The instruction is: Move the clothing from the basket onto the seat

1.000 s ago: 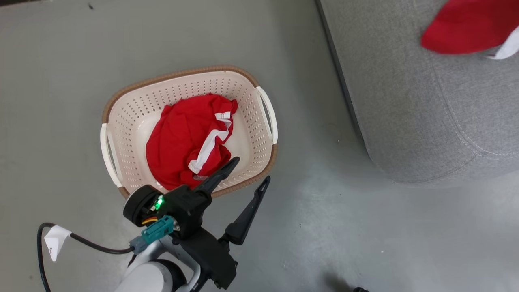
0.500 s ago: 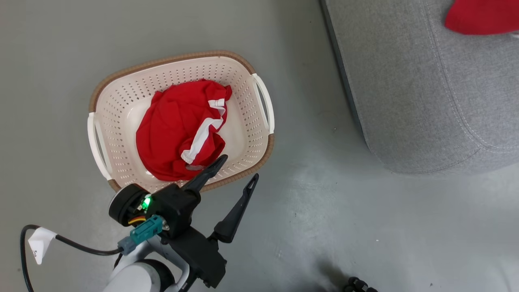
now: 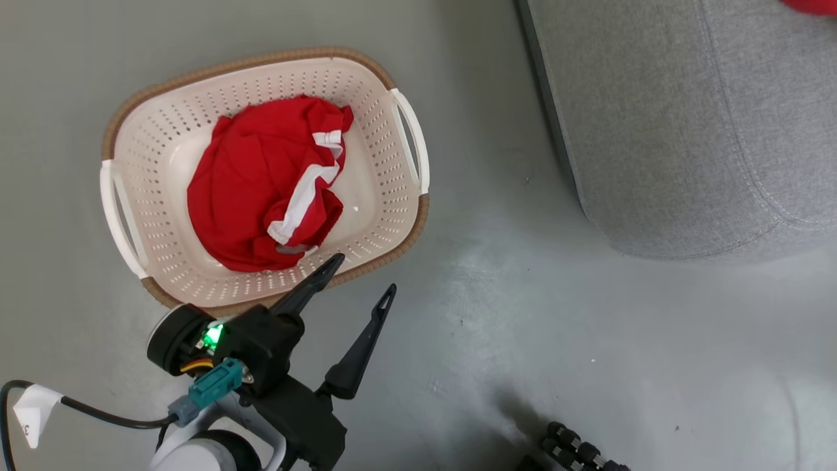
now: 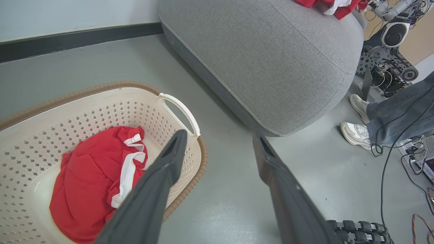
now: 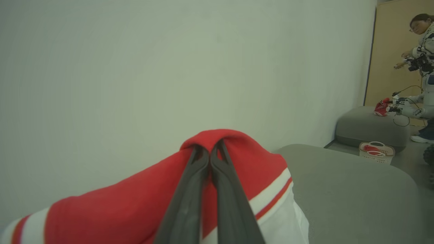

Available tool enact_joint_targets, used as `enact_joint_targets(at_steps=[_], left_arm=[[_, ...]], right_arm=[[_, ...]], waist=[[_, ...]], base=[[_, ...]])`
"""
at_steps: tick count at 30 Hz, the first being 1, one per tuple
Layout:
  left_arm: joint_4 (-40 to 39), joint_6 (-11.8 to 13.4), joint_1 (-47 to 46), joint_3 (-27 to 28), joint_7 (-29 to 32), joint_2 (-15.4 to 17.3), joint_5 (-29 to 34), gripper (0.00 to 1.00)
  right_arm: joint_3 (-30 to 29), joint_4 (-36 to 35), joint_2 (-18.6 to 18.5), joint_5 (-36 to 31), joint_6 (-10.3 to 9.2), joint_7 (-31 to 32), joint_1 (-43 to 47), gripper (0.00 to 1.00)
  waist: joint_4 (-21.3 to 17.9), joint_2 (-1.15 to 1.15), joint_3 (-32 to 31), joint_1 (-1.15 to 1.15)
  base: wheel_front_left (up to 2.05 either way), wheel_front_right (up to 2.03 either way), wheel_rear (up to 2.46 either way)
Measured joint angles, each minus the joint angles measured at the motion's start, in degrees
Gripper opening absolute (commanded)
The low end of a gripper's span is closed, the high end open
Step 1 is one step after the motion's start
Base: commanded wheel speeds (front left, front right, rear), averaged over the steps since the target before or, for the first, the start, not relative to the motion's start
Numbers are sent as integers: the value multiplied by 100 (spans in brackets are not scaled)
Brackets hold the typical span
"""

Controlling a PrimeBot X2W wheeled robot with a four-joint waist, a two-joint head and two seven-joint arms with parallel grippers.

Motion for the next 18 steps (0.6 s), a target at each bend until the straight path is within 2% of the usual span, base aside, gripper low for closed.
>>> enact_joint_targets(at_steps=[9,18], left_arm=[[-341,152,42,170,193,222,44,100],[-485,237,53,270,287,259,86,100]], right_arm=[[2,269,521,43,25,0,71,0],[211,258,947,-10,34,0,-162,0]], waist=[[-59,0,461,0],[-100,0,925,0]], base=[[0,0,0],[0,0,0]])
